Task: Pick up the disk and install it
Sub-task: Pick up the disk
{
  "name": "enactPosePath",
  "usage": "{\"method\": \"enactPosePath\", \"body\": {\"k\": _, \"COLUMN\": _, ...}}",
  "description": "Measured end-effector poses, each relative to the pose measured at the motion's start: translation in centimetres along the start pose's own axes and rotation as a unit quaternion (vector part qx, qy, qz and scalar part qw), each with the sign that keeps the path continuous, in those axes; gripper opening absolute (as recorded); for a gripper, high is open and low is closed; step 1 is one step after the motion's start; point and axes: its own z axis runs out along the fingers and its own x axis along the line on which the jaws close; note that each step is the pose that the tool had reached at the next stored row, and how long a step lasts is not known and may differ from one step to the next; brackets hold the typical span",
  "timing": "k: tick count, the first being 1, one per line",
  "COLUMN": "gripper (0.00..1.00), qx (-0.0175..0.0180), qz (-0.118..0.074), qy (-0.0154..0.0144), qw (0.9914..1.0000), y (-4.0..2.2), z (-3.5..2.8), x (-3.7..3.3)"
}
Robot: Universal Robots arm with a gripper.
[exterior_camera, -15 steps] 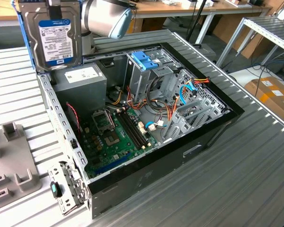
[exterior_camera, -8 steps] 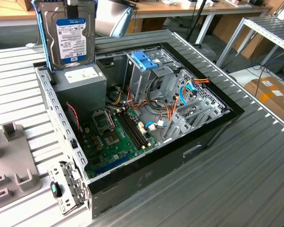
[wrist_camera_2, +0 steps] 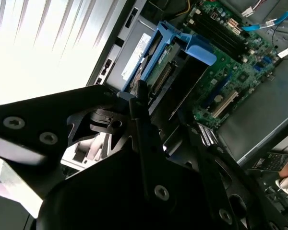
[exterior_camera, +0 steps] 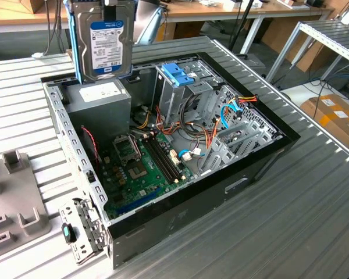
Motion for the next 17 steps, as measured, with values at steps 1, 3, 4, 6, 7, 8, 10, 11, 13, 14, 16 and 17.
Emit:
{"method": "enactPosePath", "body": {"k": 1, "gripper": 0.35, "qx": 0.0000, "qz": 0.000, "qy": 0.0000, "qw": 1.00000, "y": -0.36, "z": 0.01, "x": 0.00}}
{"method": "enactPosePath", "body": {"k": 3, "gripper": 0.35, "qx": 0.0000, "qz": 0.000, "qy": 0.0001, "qw": 1.00000, "y": -1.52, "z": 0.01, "x": 0.00}}
{"method": "enactPosePath", "body": {"k": 4, "gripper": 0.35, "qx": 0.0000, "qz": 0.000, "qy": 0.0000, "qw": 1.00000, "y": -1.93, "z": 0.02, "x": 0.00}}
{"method": "enactPosePath", "body": {"k": 6, "gripper": 0.35, "qx": 0.0000, "qz": 0.000, "qy": 0.0000, "qw": 1.00000, "y": -2.85, "z": 0.03, "x": -0.01}}
{"method": "enactPosePath", "body": {"k": 7, "gripper": 0.35, "qx": 0.0000, "qz": 0.000, "qy": 0.0000, "qw": 1.00000, "y": -3.18, "z": 0.03, "x": -0.01}}
{"method": "enactPosePath", "body": {"k": 8, "gripper": 0.35, "qx": 0.0000, "qz": 0.000, "qy": 0.0000, "qw": 1.00000, "y": -3.83, "z": 0.04, "x": -0.02}}
{"method": "enactPosePath", "body": {"k": 10, "gripper": 0.35, "qx": 0.0000, "qz": 0.000, "qy": 0.0000, "qw": 1.00000, "y": -4.61, "z": 0.05, "x": -0.03}}
{"method": "enactPosePath", "body": {"k": 11, "gripper": 0.35, "qx": 0.0000, "qz": 0.000, "qy": 0.0000, "qw": 1.00000, "y": -4.98, "z": 0.06, "x": -0.03}}
{"method": "enactPosePath", "body": {"k": 13, "gripper": 0.35, "qx": 0.0000, "qz": 0.000, "qy": 0.0000, "qw": 1.00000, "y": -6.05, "z": 0.06, "x": -0.04}}
{"method": "enactPosePath", "body": {"k": 14, "gripper": 0.35, "qx": 0.0000, "qz": 0.000, "qy": 0.0000, "qw": 1.00000, "y": -6.48, "z": 0.07, "x": -0.05}}
{"method": "enactPosePath", "body": {"k": 16, "gripper": 0.35, "qx": 0.0000, "qz": 0.000, "qy": 0.0001, "qw": 1.00000, "y": -7.51, "z": 0.08, "x": -0.06}}
{"method": "enactPosePath", "body": {"k": 17, "gripper": 0.35, "qx": 0.0000, "qz": 0.000, "qy": 0.0001, "qw": 1.00000, "y": -7.87, "z": 0.08, "x": -0.07}}
